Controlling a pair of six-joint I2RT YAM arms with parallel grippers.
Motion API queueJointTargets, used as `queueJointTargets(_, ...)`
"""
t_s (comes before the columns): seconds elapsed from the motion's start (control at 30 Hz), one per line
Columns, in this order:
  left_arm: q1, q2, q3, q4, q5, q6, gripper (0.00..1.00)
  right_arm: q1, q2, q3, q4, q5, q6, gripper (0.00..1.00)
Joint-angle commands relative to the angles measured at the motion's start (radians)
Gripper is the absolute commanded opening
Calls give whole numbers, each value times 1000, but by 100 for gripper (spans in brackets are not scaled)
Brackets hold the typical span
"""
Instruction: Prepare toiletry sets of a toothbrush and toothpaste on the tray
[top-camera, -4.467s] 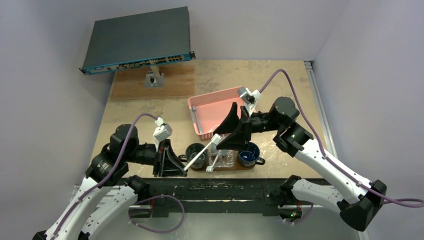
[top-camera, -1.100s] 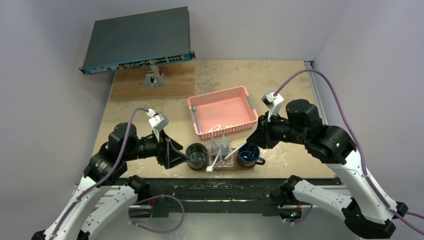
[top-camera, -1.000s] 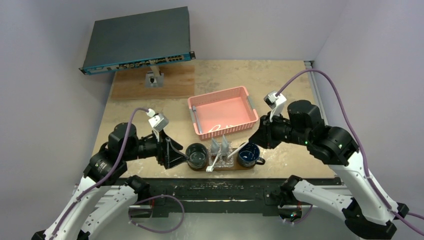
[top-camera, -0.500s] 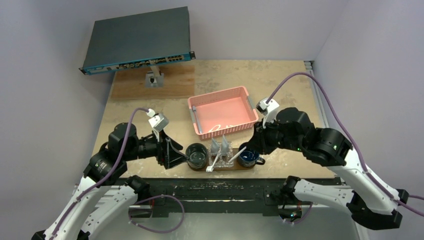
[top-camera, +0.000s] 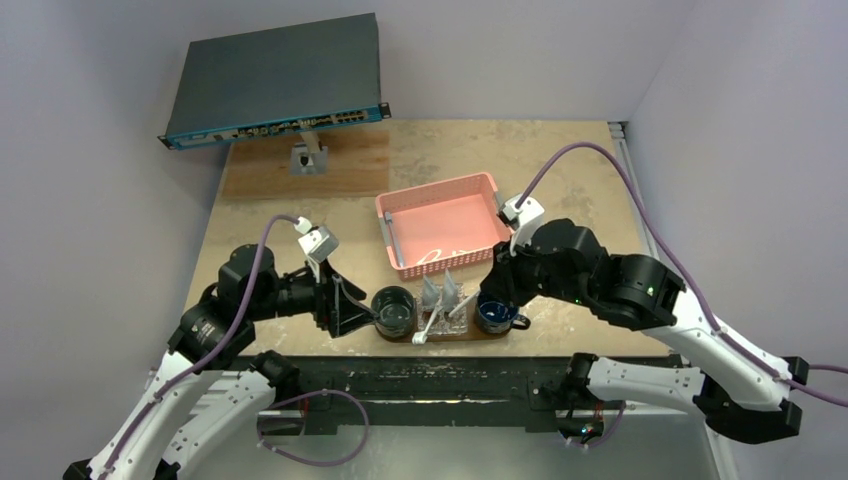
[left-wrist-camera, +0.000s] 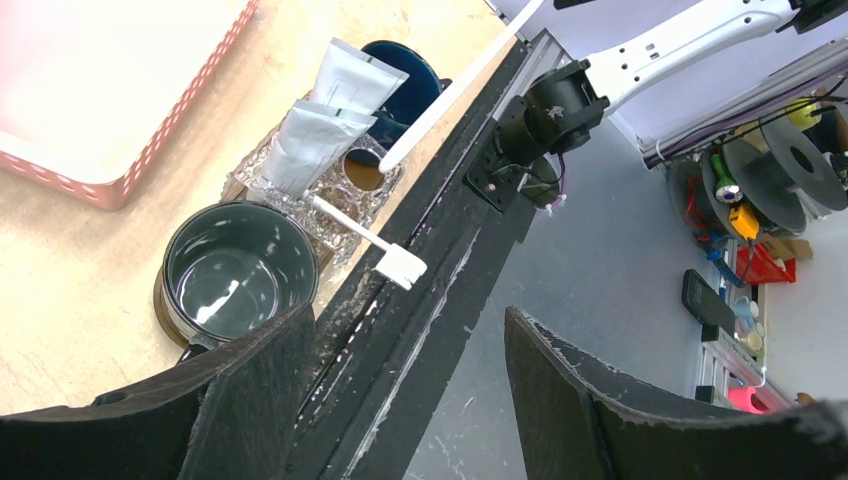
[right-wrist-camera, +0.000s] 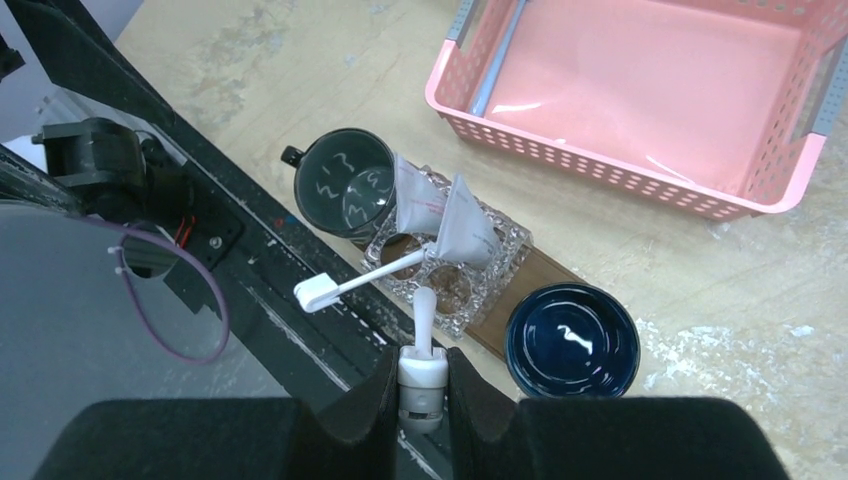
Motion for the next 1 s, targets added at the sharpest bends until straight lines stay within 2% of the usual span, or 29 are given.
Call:
queueJointTargets(0.0, 4, 3, 12, 6, -2, 18, 69, 46, 27, -14, 35, 81, 25, 0)
queueJointTargets(0.43, 3, 4, 12, 6, -5, 18, 69, 139, 71, -57, 55, 211, 63, 0)
queueJointTargets(0.97, 3, 17, 12, 7, -4, 18, 69, 179, 27, -247, 295, 286, 80, 0)
